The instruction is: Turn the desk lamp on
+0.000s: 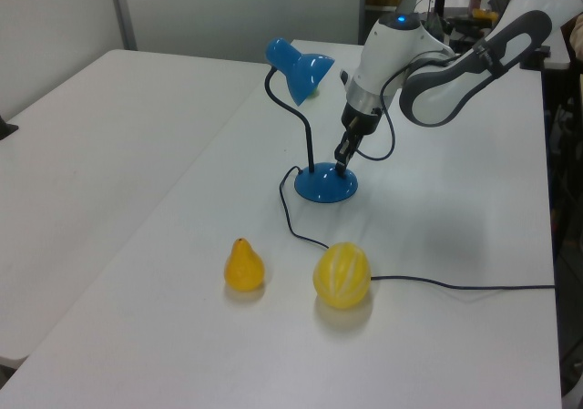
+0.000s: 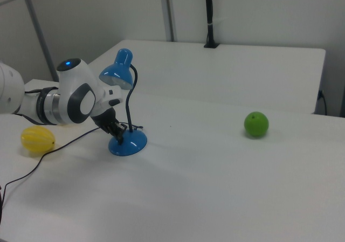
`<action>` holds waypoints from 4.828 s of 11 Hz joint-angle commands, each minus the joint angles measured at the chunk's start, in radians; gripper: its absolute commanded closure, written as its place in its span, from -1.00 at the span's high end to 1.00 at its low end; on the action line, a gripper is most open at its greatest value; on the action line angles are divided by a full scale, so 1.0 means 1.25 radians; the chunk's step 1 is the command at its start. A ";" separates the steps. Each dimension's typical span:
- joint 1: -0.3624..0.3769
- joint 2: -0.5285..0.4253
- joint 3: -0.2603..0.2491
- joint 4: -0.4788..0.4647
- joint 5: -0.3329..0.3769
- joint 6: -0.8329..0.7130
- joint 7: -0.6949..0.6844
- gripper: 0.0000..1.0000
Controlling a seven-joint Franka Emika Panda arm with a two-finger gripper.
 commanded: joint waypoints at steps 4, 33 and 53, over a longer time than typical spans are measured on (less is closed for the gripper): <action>0.001 -0.011 -0.001 -0.005 -0.022 -0.029 0.011 -1.00; -0.016 -0.234 -0.012 0.218 0.079 -0.670 -0.079 -1.00; -0.046 -0.251 -0.021 0.313 0.092 -0.798 -0.143 1.00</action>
